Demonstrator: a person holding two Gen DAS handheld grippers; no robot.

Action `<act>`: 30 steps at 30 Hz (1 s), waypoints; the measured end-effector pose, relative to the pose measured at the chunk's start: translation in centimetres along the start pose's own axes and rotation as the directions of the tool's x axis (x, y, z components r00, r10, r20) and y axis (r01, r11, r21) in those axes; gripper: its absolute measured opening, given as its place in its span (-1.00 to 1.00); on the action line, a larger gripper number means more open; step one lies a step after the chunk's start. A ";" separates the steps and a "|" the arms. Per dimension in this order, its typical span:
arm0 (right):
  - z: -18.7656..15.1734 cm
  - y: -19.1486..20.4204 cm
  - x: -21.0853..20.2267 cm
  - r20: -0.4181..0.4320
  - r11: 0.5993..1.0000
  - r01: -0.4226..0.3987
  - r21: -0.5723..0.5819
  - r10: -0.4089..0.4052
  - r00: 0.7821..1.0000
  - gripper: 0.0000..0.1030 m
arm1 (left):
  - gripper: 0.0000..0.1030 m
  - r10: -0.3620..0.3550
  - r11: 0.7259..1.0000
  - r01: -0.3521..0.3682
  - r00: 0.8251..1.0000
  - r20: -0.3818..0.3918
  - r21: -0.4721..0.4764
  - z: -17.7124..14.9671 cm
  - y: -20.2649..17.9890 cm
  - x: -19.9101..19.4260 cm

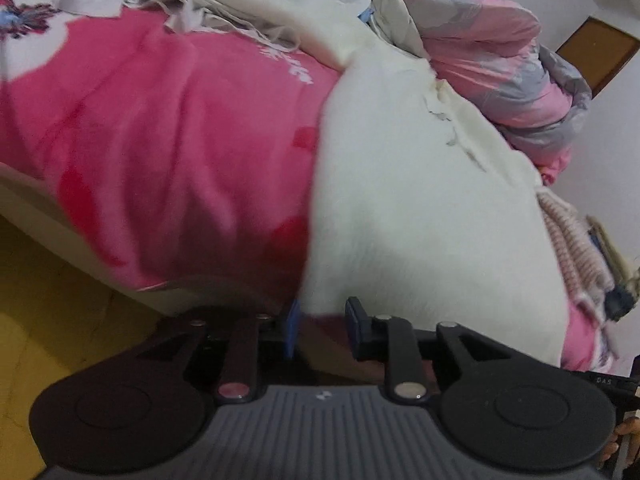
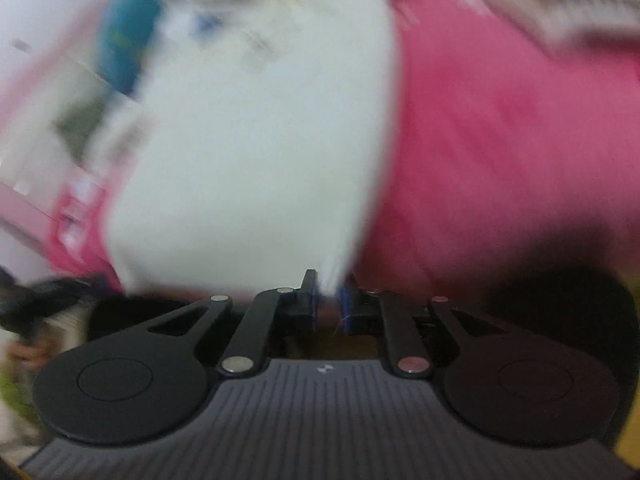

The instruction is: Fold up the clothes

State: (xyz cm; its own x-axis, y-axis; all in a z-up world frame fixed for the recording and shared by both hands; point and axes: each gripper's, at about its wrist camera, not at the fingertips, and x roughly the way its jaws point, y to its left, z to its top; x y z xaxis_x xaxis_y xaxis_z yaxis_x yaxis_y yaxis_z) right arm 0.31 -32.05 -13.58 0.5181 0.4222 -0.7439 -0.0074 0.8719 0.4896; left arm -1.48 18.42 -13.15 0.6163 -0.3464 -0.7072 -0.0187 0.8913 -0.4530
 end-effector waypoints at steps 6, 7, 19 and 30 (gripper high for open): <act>0.5 -2.6 -4.9 0.166 0.996 -0.065 0.062 0.054 0.985 -0.74 | -0.06 0.013 0.995 -0.027 0.989 0.150 0.092 2.8 -2.6 -3.4; 1.0 -2.7 -5.8 0.207 0.996 -0.074 0.054 0.061 0.976 -0.69 | 0.03 -0.014 0.994 -0.004 0.986 0.165 0.109 3.7 -3.6 -3.2; 16.8 -4.0 -8.6 0.481 0.987 -0.154 0.043 0.115 0.869 -0.09 | 0.19 -0.245 0.947 0.219 0.965 0.089 0.237 14.8 -19.5 10.2; 33.8 -16.6 -3.9 0.415 0.881 -0.118 0.458 -0.094 0.905 -0.04 | 0.18 -0.317 0.905 0.300 0.948 0.008 0.302 18.2 -28.9 26.1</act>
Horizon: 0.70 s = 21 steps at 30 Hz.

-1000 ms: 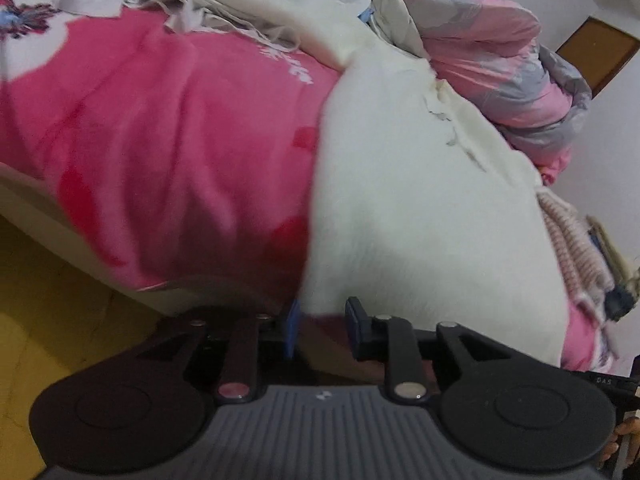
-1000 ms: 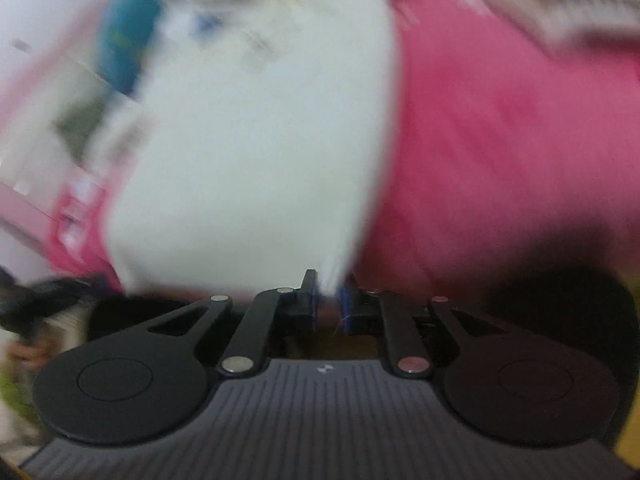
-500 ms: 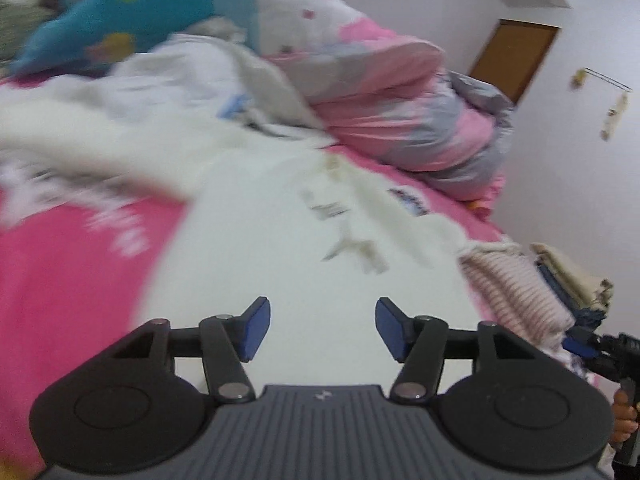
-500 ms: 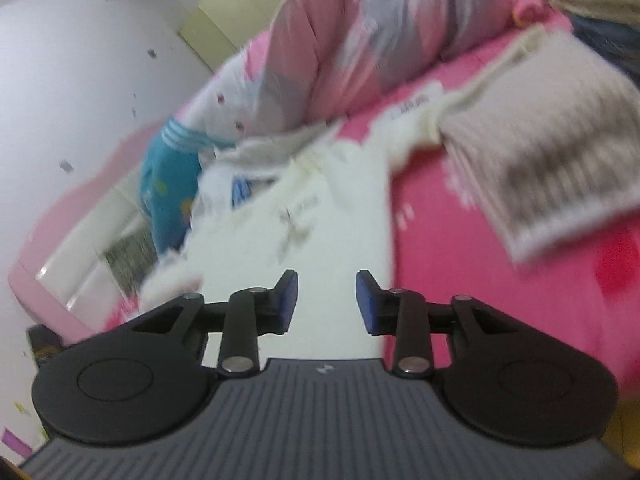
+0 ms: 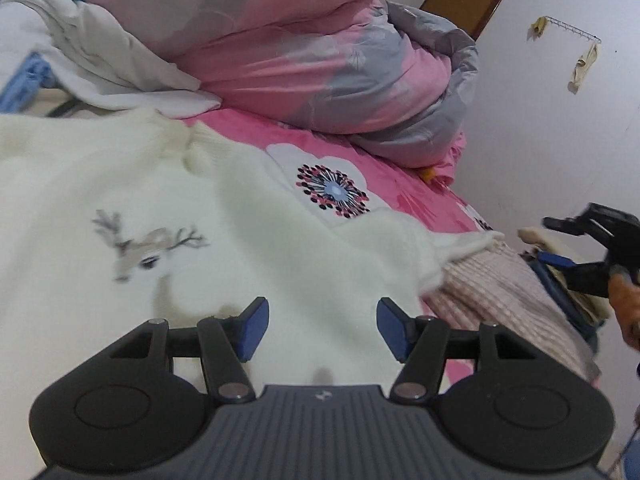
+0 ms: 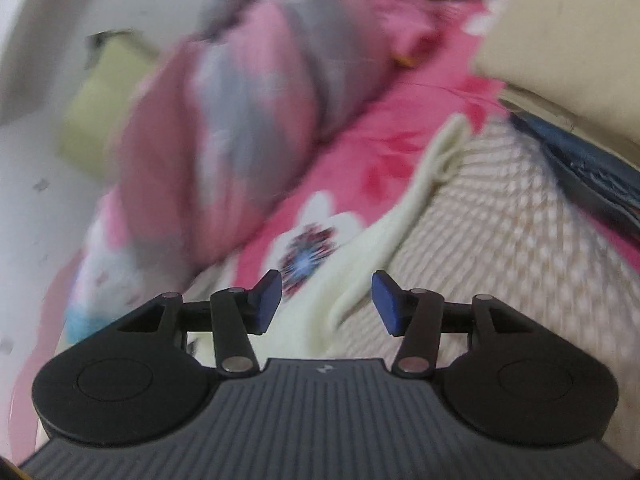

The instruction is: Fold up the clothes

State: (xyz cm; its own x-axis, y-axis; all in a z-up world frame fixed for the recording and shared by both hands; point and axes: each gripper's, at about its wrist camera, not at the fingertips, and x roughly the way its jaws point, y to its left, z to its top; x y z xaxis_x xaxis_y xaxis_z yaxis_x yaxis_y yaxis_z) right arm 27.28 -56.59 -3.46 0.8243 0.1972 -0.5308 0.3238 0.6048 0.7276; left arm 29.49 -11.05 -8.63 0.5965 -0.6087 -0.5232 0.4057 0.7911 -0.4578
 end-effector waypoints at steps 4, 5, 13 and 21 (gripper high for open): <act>2.7 -1.3 4.5 -0.031 0.995 0.074 0.072 -0.071 0.997 -0.04 | 0.18 -0.058 0.997 0.057 0.998 0.000 -0.058 -1.3 1.9 2.5; 3.3 -1.4 5.6 -0.039 0.992 0.088 0.086 -0.085 0.996 -0.04 | 0.18 -0.070 0.995 0.070 0.998 -0.005 -0.067 -1.7 2.4 2.9; 6.4 -2.2 11.6 -0.070 0.956 0.265 0.125 -0.258 0.964 -0.07 | 0.30 -0.204 0.973 0.208 0.978 0.043 -0.097 -2.6 4.0 3.0; 7.3 -2.1 13.7 0.141 0.953 0.297 0.067 -0.303 0.942 -0.85 | 0.30 -0.276 0.947 0.284 0.958 0.074 -0.152 -2.6 5.4 3.1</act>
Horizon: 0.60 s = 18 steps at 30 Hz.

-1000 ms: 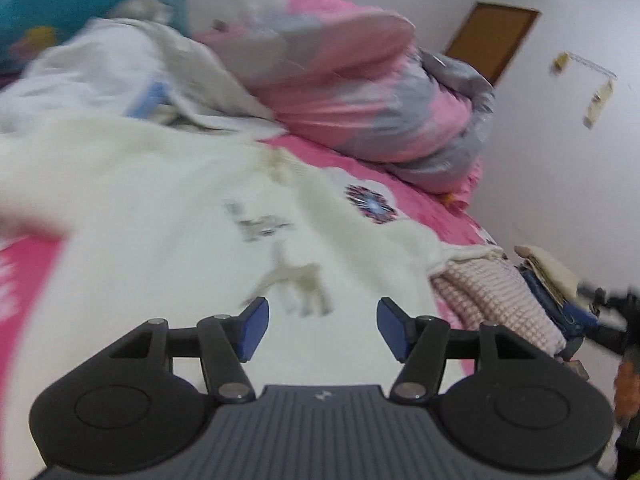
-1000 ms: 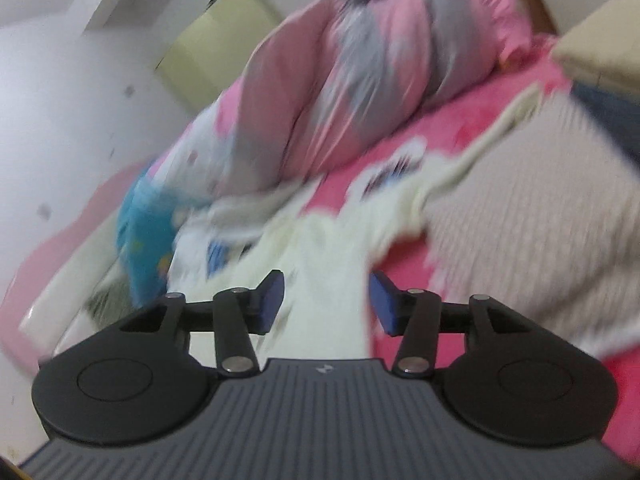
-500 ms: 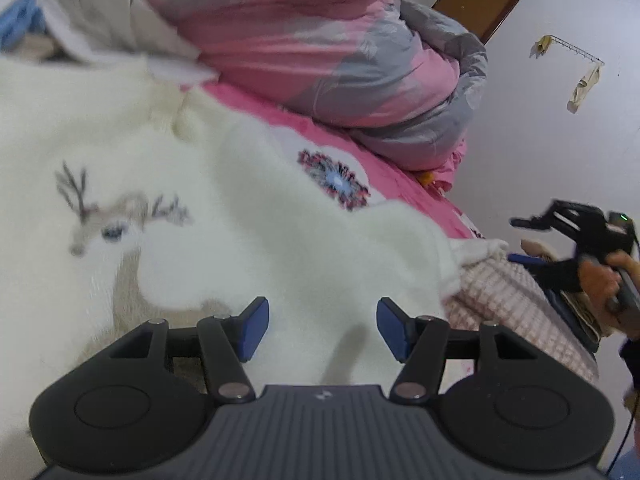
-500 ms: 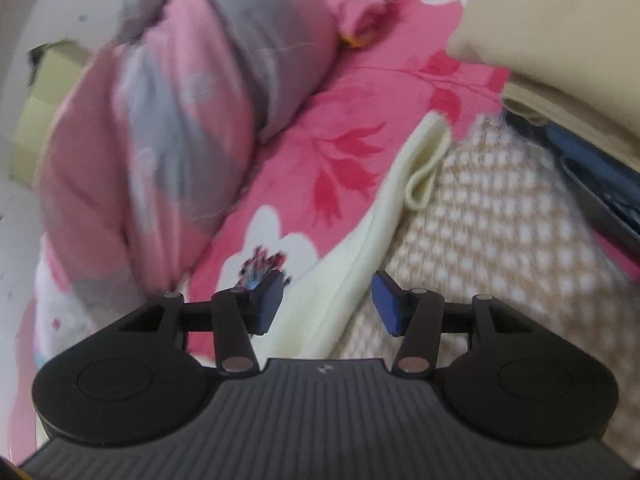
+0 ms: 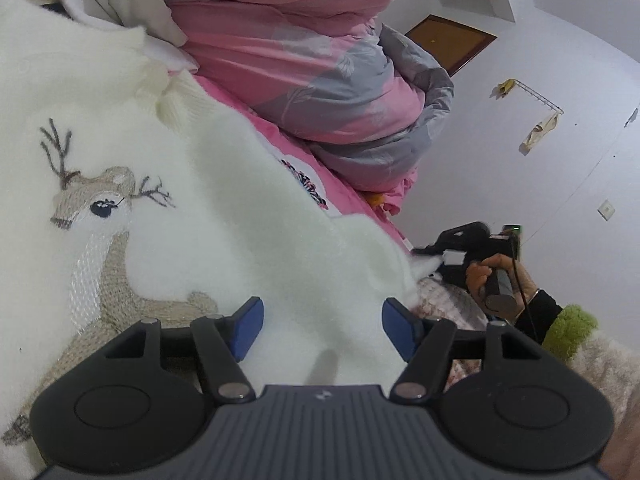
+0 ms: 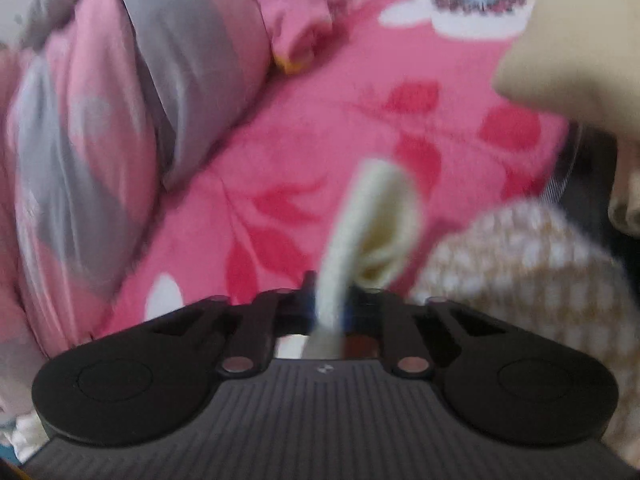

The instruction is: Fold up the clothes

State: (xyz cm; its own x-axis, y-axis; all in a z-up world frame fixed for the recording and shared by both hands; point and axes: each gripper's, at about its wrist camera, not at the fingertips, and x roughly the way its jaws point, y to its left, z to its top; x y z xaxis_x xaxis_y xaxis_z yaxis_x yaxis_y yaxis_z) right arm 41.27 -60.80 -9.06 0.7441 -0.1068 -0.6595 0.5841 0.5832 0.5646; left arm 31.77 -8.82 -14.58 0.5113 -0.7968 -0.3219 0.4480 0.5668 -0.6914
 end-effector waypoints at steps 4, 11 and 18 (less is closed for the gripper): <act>-0.9 2.8 -8.0 0.200 0.972 -0.128 -0.198 0.168 0.965 -0.86 | 0.29 0.001 1.000 -0.001 1.000 -0.004 0.000 0.2 0.0 0.0; -1.9 2.2 -19.5 0.403 0.941 -0.007 -0.339 0.152 0.903 -0.87 | 0.29 -0.002 1.000 0.002 1.000 -0.010 -0.005 0.3 0.0 -0.1; -2.4 -2.3 -18.7 0.406 0.938 0.162 -0.305 -0.026 0.913 -0.85 | 0.28 -0.002 1.000 0.002 1.000 -0.015 -0.005 0.3 0.1 -0.1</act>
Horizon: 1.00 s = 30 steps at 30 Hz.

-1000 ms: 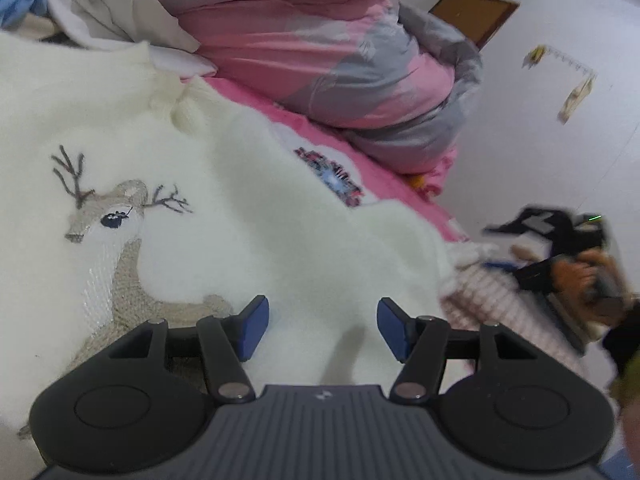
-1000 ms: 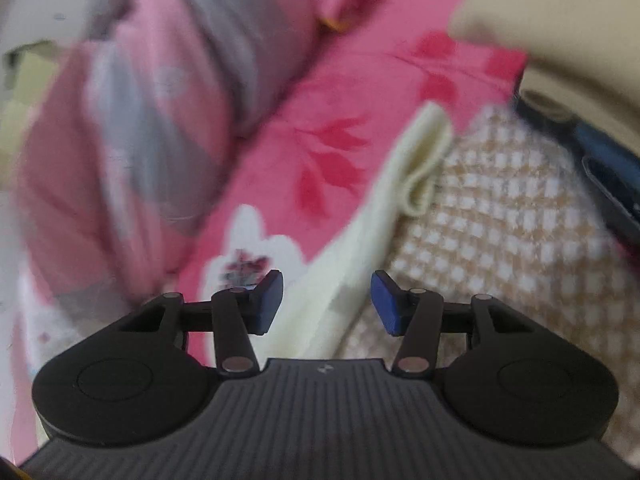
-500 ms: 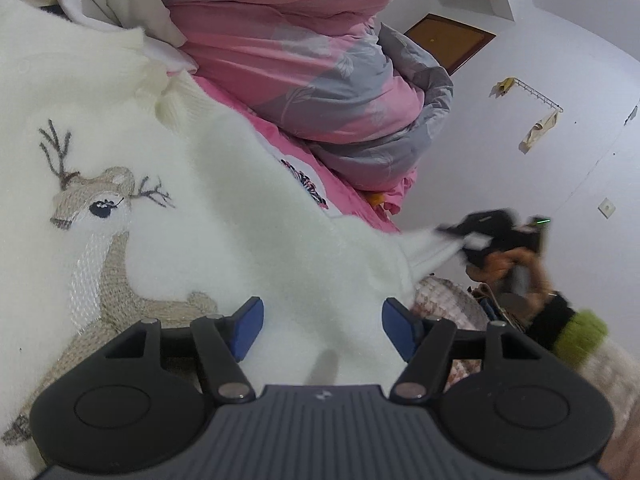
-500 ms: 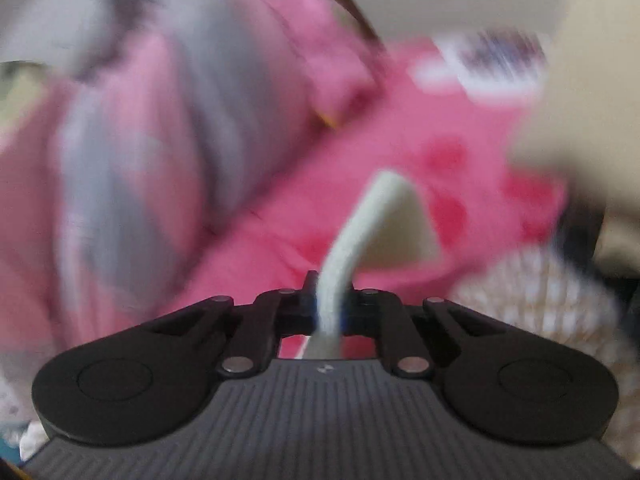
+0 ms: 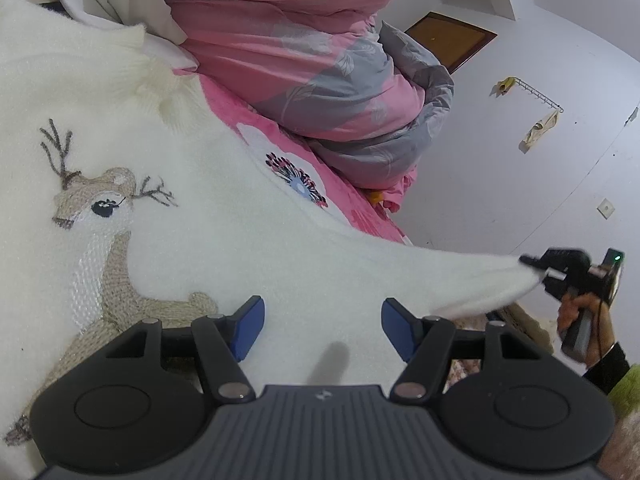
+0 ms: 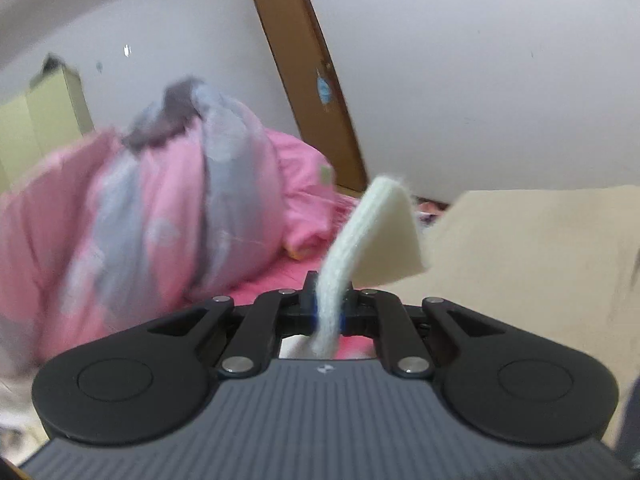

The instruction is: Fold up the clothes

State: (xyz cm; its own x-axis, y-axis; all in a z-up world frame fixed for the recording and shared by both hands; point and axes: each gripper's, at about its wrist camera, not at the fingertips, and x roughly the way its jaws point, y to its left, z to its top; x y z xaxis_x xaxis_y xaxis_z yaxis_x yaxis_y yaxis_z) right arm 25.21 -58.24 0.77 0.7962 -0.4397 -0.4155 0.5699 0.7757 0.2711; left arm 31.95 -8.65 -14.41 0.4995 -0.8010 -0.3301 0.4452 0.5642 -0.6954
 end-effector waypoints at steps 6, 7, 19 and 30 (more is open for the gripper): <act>-0.3 -2.7 1.4 -0.121 0.991 0.133 -0.018 -0.135 0.983 -0.56 | 0.28 0.002 1.000 -0.002 1.000 -0.003 0.002 0.0 0.0 0.0; 0.2 -3.2 0.8 -0.102 0.988 0.155 -0.011 -0.156 0.983 -0.41 | 0.28 0.003 1.000 -0.003 1.000 -0.004 0.002 0.0 0.0 0.0; 1.0 8.2 -4.2 -0.133 0.923 -0.344 -0.170 0.325 0.936 -0.11 | 0.29 0.005 0.999 -0.003 0.999 0.048 -0.054 0.2 0.5 -1.0; -15.3 31.9 10.2 -0.698 0.443 -0.820 -0.363 0.454 0.554 -0.06 | 0.29 0.006 0.995 0.000 0.998 0.068 -0.097 0.5 1.3 -1.0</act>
State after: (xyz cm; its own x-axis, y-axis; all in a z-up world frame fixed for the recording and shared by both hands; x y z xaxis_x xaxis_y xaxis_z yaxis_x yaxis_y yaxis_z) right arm 48.40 -31.05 -8.09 0.5577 0.4243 -0.7134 -0.4745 0.8682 0.1454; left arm 32.43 -7.02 -14.64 0.5520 -0.7817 -0.2901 0.3709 0.5418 -0.7543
